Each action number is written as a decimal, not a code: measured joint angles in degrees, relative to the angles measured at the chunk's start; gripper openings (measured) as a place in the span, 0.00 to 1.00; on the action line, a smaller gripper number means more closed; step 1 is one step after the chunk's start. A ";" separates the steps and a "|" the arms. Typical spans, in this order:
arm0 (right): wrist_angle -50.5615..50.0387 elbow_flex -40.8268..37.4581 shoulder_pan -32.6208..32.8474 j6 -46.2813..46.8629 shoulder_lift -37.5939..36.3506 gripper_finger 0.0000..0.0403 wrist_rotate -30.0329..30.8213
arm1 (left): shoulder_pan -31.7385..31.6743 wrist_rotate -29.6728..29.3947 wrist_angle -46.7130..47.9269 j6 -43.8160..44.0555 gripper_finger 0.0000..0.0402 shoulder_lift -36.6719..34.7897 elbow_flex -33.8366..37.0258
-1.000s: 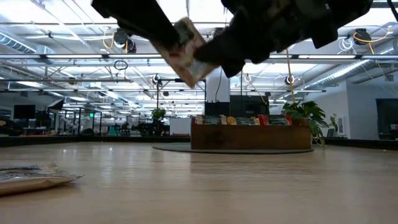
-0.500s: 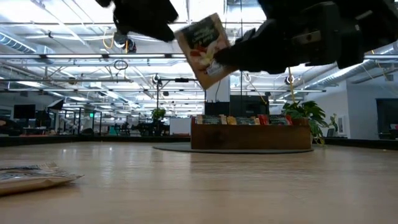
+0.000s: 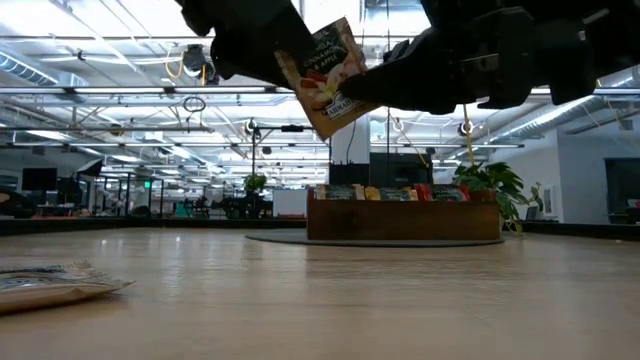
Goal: Pick & Place Tea
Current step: Put the top brown tea packet into the left section of the wooden organizer
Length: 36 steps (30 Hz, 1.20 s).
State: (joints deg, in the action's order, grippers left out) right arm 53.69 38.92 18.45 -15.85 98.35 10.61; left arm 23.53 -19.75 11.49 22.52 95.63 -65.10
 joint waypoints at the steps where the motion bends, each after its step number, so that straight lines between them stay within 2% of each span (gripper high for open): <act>1: -0.09 0.02 -0.02 0.04 0.00 0.01 0.03 | -0.10 -0.21 0.00 -0.04 0.63 -0.02 0.00; 4: -0.27 0.02 0.01 0.10 0.02 0.01 -0.09 | -0.22 -1.11 0.05 -0.70 0.59 0.00 0.00; 6: -0.10 0.02 0.02 0.13 0.02 0.01 -0.13 | -0.19 -1.21 -0.79 -1.63 0.52 0.00 0.00; 9: -0.11 0.02 -0.09 0.61 0.02 0.01 0.01 | -0.49 -1.09 -1.09 -1.86 0.36 0.64 0.00; 13: -0.17 0.02 -0.45 2.71 0.02 0.01 0.11 | -0.73 -1.27 -1.04 -3.81 0.08 0.74 0.00; 14: -0.27 0.02 -0.52 2.91 0.02 0.01 0.00 | -0.69 -1.45 -0.92 -4.37 0.04 0.72 0.00; 20: -2.16 0.15 -0.50 4.68 0.02 0.05 -0.22 | -0.54 -1.81 -0.25 -8.81 0.01 0.74 0.00; 25: -8.09 0.04 -0.48 10.24 -0.22 0.20 0.22 | -1.88 -1.40 4.19 -9.18 0.01 0.32 -0.02; 31: -22.50 -0.82 -0.16 23.06 -3.86 0.41 1.60 | -4.65 -1.64 12.02 -13.37 0.01 -4.40 -0.03; 36: -19.37 -4.16 1.47 30.00 -5.09 0.50 1.37 | -10.35 0.64 13.28 -24.03 0.01 -6.81 -0.07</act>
State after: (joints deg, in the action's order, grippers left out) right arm 34.32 34.76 19.92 14.15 93.25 11.98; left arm 13.17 -19.11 24.77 -1.51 88.82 -65.17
